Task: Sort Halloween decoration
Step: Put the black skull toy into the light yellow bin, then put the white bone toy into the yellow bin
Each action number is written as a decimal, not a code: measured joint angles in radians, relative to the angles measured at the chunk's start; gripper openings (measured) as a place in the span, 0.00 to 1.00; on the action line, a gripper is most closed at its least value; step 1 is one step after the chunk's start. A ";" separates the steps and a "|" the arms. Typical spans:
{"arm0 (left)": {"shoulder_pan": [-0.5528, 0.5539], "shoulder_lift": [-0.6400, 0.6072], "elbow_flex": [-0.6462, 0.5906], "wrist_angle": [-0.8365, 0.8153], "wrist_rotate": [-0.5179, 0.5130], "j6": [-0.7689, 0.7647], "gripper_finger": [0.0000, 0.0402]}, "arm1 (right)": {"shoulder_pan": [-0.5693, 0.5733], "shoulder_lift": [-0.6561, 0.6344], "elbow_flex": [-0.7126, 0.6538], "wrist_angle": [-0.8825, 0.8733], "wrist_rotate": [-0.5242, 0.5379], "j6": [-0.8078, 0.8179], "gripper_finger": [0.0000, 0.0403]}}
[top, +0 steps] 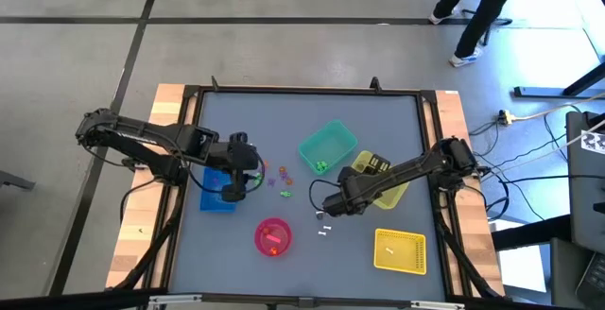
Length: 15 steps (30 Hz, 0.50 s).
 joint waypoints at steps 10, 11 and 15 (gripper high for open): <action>-0.031 0.004 -0.133 0.258 0.025 0.046 0.39 | 0.000 0.001 0.000 -0.001 -0.026 0.000 0.52; -0.030 0.004 -0.166 0.309 0.043 0.045 0.39 | 0.001 -0.002 0.000 -0.001 -0.035 0.000 0.52; -0.012 0.002 -0.302 0.487 0.128 0.047 0.39 | 0.008 -0.049 0.009 -0.001 -0.058 0.001 0.52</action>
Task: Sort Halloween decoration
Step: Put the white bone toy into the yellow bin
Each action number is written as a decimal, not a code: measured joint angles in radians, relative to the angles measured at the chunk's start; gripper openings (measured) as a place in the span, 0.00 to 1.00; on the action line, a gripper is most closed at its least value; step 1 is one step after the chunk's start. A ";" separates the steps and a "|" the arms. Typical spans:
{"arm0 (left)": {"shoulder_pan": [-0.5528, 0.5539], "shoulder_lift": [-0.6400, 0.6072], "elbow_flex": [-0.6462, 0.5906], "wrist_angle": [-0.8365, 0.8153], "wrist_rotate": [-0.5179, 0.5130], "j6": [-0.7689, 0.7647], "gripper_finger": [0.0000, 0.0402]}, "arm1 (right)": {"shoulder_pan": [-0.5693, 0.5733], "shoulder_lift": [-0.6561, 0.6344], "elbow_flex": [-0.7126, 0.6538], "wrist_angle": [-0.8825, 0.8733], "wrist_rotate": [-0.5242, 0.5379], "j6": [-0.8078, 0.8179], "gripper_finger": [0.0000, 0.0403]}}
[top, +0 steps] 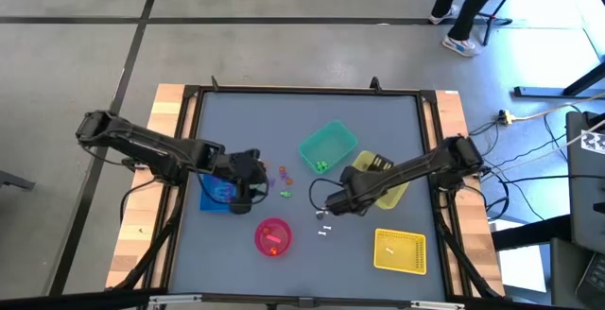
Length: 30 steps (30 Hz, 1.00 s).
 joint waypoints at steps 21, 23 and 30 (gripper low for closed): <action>0.062 -0.001 -0.308 0.507 0.026 -0.003 0.39 | 0.302 -0.028 0.093 0.537 0.077 -0.131 0.51; 0.062 -0.001 -0.308 0.510 0.027 -0.003 0.39 | 0.302 0.007 0.093 0.545 0.077 -0.132 0.51; 0.062 -0.001 -0.308 0.539 0.030 -0.003 0.39 | 0.277 0.122 0.093 0.625 0.060 -0.229 0.51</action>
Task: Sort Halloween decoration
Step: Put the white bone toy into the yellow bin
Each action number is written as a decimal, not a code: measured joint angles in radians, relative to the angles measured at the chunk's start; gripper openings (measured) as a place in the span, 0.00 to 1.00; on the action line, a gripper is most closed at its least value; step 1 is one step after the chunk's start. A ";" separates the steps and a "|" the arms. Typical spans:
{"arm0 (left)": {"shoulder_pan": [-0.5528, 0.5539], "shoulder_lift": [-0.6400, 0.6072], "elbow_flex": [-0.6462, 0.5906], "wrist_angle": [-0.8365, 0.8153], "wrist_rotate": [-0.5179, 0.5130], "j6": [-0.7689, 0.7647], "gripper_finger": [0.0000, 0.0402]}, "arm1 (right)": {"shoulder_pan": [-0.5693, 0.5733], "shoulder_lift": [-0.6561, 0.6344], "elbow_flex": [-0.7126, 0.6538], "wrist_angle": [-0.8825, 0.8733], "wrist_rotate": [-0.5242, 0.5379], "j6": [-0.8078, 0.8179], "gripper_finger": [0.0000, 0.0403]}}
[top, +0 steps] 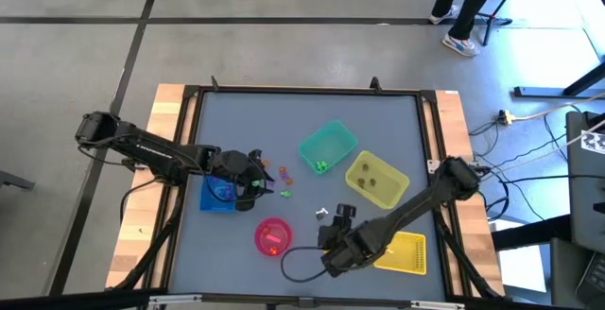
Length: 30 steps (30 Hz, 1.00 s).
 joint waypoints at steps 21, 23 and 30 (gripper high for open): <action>0.000 0.000 0.000 0.003 0.000 0.007 0.39 | -0.175 0.076 -0.025 0.043 -0.289 -0.266 0.51; 0.000 0.000 0.000 0.003 0.000 0.007 0.39 | -0.174 0.076 -0.036 0.041 -0.290 -0.266 0.51; 0.000 0.000 0.000 0.003 0.000 0.006 0.39 | -0.173 0.076 -0.095 0.093 -0.291 -0.266 0.51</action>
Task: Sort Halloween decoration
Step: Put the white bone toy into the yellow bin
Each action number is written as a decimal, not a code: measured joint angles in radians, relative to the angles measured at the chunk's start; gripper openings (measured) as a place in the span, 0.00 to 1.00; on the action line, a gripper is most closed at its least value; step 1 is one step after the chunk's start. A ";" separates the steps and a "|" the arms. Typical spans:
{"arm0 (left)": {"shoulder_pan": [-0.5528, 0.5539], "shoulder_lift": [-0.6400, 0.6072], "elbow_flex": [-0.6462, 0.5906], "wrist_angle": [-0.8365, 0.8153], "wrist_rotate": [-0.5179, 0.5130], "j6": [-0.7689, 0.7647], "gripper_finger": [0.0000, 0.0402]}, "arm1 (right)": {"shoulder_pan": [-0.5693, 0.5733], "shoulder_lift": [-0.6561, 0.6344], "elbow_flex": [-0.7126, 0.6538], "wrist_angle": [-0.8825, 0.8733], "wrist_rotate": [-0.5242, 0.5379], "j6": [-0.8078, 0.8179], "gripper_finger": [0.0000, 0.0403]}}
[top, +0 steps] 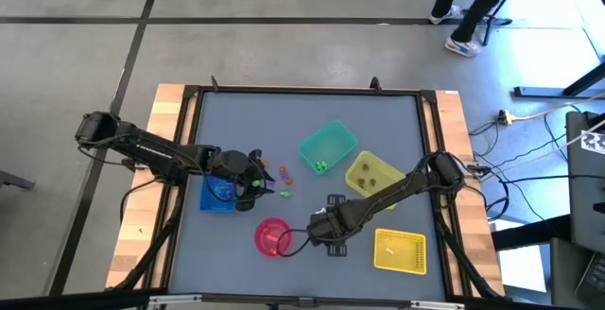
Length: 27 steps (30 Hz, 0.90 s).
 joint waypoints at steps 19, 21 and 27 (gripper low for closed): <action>0.000 0.000 0.000 0.000 0.000 0.000 0.39 | 0.000 -0.001 -0.020 0.045 0.004 -0.003 0.51; 0.000 0.000 0.000 0.000 0.000 0.000 0.39 | 0.000 -0.001 -0.020 0.045 0.005 -0.003 0.51; 0.000 0.000 0.000 0.000 0.000 0.000 0.39 | 0.000 -0.001 -0.020 0.047 0.001 -0.003 0.43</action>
